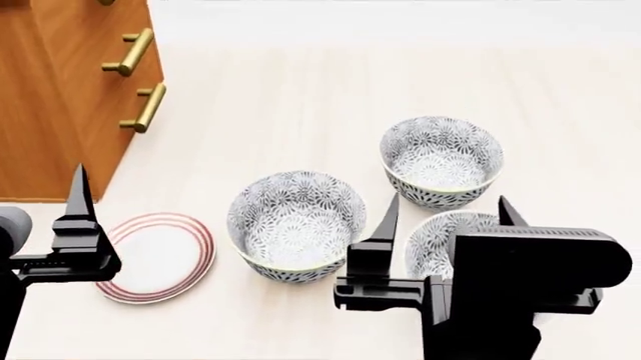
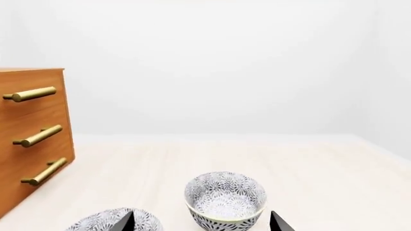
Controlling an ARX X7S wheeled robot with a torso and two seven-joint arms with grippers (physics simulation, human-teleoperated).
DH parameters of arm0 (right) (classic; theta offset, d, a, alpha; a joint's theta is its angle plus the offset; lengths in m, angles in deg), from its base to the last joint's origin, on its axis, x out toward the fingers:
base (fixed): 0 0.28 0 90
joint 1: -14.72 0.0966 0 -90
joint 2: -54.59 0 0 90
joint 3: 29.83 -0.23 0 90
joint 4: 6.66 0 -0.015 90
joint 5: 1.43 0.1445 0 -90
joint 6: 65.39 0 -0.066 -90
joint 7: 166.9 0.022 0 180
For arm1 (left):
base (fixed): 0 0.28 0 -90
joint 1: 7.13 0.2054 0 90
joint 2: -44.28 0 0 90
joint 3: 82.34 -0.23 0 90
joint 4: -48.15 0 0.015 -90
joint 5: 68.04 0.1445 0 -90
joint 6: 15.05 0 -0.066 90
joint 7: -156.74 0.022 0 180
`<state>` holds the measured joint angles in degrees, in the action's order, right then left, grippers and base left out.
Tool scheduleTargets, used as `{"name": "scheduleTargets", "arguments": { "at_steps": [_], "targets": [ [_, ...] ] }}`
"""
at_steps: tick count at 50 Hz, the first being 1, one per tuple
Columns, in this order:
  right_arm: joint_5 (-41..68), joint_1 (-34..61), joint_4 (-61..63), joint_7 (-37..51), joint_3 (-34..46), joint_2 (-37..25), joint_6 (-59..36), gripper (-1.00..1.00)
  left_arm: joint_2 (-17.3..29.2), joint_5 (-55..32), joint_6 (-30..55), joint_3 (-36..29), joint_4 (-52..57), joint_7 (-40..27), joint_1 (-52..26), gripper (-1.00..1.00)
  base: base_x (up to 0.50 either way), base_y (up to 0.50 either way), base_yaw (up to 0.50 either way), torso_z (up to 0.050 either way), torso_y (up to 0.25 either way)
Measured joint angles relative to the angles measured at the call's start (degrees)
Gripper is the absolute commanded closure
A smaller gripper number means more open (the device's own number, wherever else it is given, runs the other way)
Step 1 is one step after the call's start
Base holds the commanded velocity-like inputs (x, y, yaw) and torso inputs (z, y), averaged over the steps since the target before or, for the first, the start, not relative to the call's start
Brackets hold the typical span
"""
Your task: Stack the bowl at the front on the bowl in the middle.
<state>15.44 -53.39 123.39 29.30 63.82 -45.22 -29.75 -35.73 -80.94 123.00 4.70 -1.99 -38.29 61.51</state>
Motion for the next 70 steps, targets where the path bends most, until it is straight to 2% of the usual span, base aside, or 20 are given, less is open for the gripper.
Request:
{"name": "scheduleTargets", "arguments": {
  "at_steps": [29,39,48,54,57,62,70],
  "targets": [
    [0.6,0.4,-0.4,1.2,1.1,-1.0,-0.2,-1.0,0.7,-1.1,-0.3,-0.4,0.1,-0.9,0.1,-1.0,0.5,0.0,0.0,0.0,0.001],
    [1.8,1.0,-0.9,2.1,-0.4,-0.1,-1.6,-1.0,0.8,-1.5,-0.4,-0.5,-0.1,-1.2,0.1,-1.0,0.03,0.0,0.0,0.0,0.0],
    [4.8,4.0,0.3,3.7,-4.4,1.3,-7.6,-1.0,1.0,-1.9,-0.5,-0.5,-0.3,-1.5,0.2,-1.0,0.0,0.0,0.0,0.0,0.0],
    [7.9,10.4,-0.7,4.8,-10.5,2.3,-15.0,-1.0,1.0,-2.2,-0.7,-0.3,-0.5,-1.6,0.2,-1.0,0.0,0.0,0.0,0.0,0.0],
    [7.6,17.6,-6.0,3.2,-13.0,1.1,-20.2,-1.0,1.0,-2.4,-0.8,0.0,-0.7,-1.7,0.4,-1.0,0.0,0.0,0.0,0.0,0.0],
    [5.3,28.6,-24.1,0.7,-15.1,-1.2,-26.2,-1.0,1.0,-2.7,-0.9,0.2,-1.0,-1.9,0.5,-1.0,0.0,0.0,0.0,0.0,0.0],
    [4.9,38.0,-43.5,-0.5,-16.6,-4.1,-30.7,-1.0,1.2,-3.0,-1.0,0.3,-1.3,-2.1,0.6,-1.0,0.0,0.0,0.0,0.0,0.0]
  ]
}}
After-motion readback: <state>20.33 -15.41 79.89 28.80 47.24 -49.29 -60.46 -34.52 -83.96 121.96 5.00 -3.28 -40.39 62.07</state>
